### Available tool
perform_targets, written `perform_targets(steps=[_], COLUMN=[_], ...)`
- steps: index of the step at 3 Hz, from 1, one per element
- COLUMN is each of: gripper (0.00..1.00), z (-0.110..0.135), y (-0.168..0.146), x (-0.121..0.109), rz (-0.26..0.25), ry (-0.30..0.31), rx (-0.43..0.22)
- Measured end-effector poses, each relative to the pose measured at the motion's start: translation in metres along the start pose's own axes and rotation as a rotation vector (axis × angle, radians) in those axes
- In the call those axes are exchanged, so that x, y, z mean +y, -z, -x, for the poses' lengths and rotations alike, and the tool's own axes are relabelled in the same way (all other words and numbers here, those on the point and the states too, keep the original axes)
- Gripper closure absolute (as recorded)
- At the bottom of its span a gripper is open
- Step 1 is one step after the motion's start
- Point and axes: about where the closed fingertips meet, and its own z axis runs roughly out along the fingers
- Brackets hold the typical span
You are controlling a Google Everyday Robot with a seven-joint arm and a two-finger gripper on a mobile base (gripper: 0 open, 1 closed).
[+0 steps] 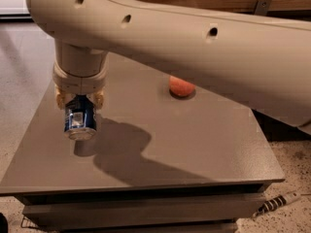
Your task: Place pepsi can upright
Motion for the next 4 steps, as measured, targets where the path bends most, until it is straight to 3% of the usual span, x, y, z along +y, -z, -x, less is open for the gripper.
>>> perform_targets(steps=[1, 2, 4], gripper=[1.00, 1.00, 1.00], z=[0.025, 0.042, 0.055], y=[0.038, 0.063, 0.087], x=[0.002, 0.008, 0.027], rz=[0.065, 0.150, 0.317], ry=[0.081, 0.189, 0.339], rx=[-0.178, -0.315, -0.497])
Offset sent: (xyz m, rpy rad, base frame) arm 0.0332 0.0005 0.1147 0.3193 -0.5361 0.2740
